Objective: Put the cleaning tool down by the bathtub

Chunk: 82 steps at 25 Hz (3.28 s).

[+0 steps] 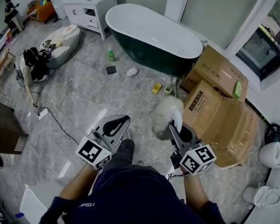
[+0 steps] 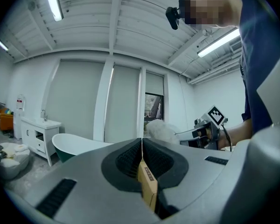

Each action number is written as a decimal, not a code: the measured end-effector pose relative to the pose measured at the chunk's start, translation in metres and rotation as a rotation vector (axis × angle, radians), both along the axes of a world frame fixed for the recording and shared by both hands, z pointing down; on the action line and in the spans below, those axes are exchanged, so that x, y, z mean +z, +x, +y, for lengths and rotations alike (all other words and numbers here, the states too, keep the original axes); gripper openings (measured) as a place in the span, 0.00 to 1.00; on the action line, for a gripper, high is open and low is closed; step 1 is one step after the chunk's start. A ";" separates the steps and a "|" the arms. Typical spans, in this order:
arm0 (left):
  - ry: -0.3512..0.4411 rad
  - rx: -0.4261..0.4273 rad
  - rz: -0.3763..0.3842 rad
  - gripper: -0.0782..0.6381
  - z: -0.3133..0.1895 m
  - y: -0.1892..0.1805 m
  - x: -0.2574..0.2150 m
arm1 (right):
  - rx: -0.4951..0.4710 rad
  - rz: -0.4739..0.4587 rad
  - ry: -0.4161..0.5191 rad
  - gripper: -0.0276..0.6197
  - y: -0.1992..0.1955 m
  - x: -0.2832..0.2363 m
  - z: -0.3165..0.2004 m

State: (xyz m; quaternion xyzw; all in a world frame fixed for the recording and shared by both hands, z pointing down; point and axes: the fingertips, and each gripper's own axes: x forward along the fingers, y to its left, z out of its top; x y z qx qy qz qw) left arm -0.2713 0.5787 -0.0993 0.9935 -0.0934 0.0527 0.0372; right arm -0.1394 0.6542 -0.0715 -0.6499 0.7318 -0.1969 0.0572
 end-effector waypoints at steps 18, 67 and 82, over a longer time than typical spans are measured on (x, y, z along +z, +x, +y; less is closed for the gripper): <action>-0.062 0.050 -0.022 0.15 -0.158 0.022 0.020 | 0.050 -0.007 -0.062 0.18 0.017 0.010 -0.154; -0.065 0.058 -0.036 0.15 -0.385 0.120 0.030 | 0.099 -0.027 -0.079 0.18 0.127 0.024 -0.375; -0.114 -0.024 -0.090 0.15 -0.471 0.241 0.049 | 0.034 -0.079 -0.151 0.18 0.251 0.059 -0.466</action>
